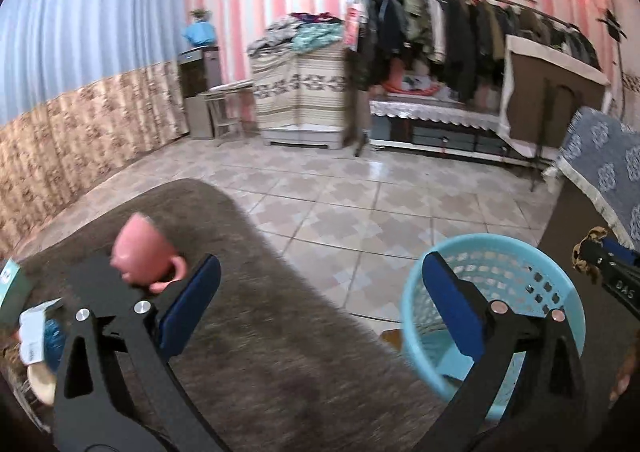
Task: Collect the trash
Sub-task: 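Open the right tool to drop the paper scrap into the basket, then move the left tool toward the beige cloth on the carpet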
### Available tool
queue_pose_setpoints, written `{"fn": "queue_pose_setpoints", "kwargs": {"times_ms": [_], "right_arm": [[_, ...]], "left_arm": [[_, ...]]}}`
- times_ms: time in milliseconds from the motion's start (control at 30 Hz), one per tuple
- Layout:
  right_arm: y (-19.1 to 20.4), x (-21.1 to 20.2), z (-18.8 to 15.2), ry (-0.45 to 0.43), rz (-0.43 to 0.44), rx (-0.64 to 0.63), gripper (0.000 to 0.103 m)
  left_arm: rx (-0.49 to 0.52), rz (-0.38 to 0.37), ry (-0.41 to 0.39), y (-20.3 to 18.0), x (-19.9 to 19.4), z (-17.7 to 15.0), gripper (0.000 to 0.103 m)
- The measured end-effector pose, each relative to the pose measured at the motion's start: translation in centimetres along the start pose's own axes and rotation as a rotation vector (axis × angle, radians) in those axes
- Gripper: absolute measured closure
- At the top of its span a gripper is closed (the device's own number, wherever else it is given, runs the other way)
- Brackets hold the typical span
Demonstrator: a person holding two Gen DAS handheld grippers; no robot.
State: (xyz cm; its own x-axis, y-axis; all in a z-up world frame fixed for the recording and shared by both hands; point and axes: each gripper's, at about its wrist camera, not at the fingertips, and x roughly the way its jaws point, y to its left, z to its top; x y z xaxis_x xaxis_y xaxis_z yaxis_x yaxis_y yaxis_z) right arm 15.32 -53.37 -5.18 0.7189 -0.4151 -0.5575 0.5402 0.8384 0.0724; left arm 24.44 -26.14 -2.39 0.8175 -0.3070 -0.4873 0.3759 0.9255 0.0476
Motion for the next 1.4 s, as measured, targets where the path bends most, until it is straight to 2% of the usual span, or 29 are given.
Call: {"fn": "queue_pose_setpoints", "kwargs": {"times_ms": [167, 400, 500, 567, 800, 967, 1100, 1267, 1400], "right_arm": [[1.6, 1.0, 0.3, 0.017, -0.002, 0.013, 0.063], [3.6, 1.7, 0.4, 0.038, 0.0, -0.033, 0.061], [3.6, 1.9, 0.4, 0.046, 0.024, -0.018, 0.038], [3.9, 1.8, 0.6, 0.048, 0.021, -0.028, 0.036], [4.9, 0.7, 0.9, 0.012, 0.037, -0.058, 0.017], [6.0, -0.6, 1.3, -0.015, 0.072, -0.084, 0.015], [7.6, -2.1, 1.5, -0.05, 0.102, -0.102, 0.008], [9.6, -4.0, 1.1, -0.073, 0.168, -0.1, 0.007], [12.5, -5.6, 0.4, -0.091, 0.207, -0.149, 0.007]], "left_arm": [[-0.029, 0.064, -0.008, 2.5, -1.3, -0.4, 0.005], [-0.066, 0.102, -0.003, 4.6, -2.2, -1.2, 0.005], [-0.081, 0.104, 0.001, 5.3, -2.7, -1.6, 0.005], [-0.088, 0.11, 0.0, 5.7, -3.0, -1.7, 0.005], [-0.123, 0.122, -0.014, 7.2, -4.6, -1.8, 0.005], [-0.152, 0.15, -0.03, 9.4, -6.4, -2.1, 0.005], [-0.174, 0.192, -0.042, 11.8, -8.2, -2.5, 0.005], [-0.178, 0.258, -0.049, 14.3, -10.5, -3.6, 0.005], [-0.188, 0.305, -0.051, 16.7, -12.6, -4.6, 0.005]]}}
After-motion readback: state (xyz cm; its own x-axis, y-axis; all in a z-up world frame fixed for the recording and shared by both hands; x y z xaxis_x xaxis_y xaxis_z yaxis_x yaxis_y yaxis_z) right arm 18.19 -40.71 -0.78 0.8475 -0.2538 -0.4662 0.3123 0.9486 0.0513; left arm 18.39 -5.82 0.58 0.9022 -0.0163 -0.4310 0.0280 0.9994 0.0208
